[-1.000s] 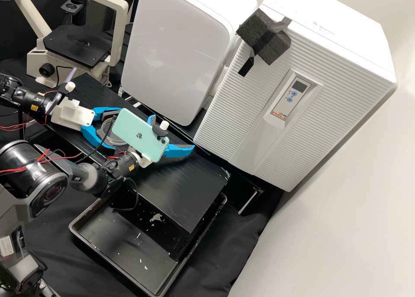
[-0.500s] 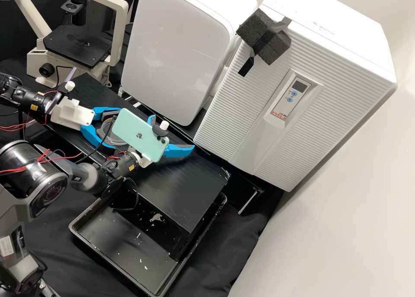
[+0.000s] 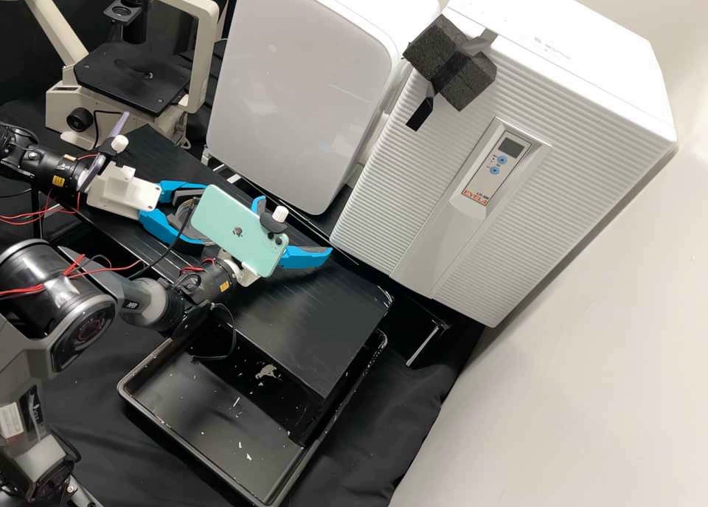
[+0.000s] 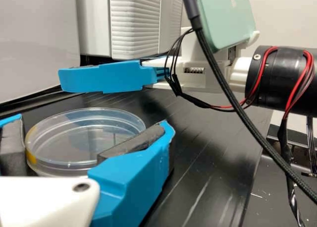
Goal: Place the petri dish on the microscope
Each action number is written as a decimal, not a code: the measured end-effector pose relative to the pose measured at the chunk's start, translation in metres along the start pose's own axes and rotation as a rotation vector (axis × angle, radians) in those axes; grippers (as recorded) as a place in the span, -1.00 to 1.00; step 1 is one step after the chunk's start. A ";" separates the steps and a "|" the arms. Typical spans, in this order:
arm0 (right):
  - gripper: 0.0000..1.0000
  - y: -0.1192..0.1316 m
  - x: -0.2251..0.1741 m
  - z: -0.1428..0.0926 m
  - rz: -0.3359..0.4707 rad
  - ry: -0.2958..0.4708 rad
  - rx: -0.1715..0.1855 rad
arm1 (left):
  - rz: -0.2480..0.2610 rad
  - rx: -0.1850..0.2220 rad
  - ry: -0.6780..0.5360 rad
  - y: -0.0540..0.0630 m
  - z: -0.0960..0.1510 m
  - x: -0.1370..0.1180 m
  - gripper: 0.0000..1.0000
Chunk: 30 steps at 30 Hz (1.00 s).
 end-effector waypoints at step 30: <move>1.00 0.000 0.000 0.000 0.000 0.000 0.000 | 0.016 -0.016 0.099 0.018 -0.019 -0.028 -1.00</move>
